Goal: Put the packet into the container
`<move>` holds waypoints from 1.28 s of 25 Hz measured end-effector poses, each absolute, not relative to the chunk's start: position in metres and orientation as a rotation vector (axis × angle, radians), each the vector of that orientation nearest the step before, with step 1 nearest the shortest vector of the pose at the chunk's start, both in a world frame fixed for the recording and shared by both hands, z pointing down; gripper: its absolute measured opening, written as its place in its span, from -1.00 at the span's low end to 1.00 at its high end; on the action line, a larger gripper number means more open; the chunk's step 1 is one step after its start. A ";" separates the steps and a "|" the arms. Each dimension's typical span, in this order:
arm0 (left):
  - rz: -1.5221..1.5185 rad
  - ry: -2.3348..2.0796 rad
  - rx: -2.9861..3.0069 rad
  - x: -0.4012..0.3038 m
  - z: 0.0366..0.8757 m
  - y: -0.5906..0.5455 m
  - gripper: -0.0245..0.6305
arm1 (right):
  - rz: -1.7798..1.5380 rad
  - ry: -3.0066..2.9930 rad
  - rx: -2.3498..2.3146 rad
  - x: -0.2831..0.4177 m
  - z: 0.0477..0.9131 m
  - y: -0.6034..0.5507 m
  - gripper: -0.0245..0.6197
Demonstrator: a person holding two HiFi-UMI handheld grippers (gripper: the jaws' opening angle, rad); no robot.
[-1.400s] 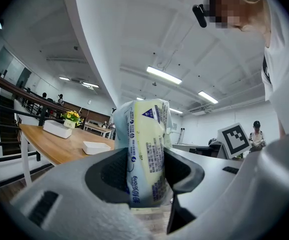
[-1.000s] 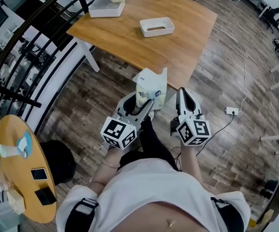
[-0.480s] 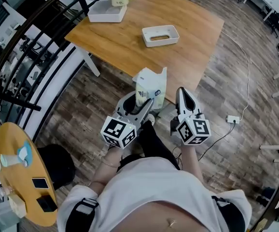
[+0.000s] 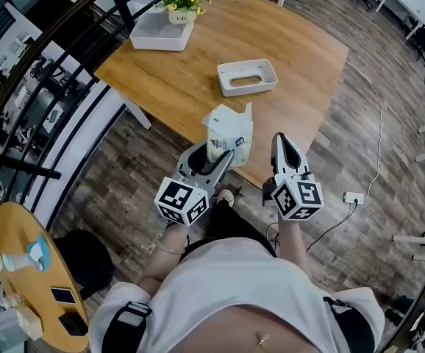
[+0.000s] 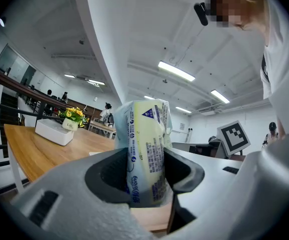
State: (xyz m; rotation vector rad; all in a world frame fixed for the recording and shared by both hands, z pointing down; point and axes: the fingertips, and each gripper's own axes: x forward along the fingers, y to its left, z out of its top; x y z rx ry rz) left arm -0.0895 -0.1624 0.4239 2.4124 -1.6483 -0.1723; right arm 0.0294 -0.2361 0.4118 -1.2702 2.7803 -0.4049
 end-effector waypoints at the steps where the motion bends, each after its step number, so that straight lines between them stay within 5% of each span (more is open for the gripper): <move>1: -0.176 -1.649 2.414 -0.092 0.423 -0.171 -0.33 | -0.405 2.780 -1.275 0.028 0.412 -0.245 -0.89; 32: -0.077 -1.612 2.415 -0.144 0.440 -0.328 -0.33 | -0.451 2.769 -1.286 -0.019 0.415 -0.387 -0.89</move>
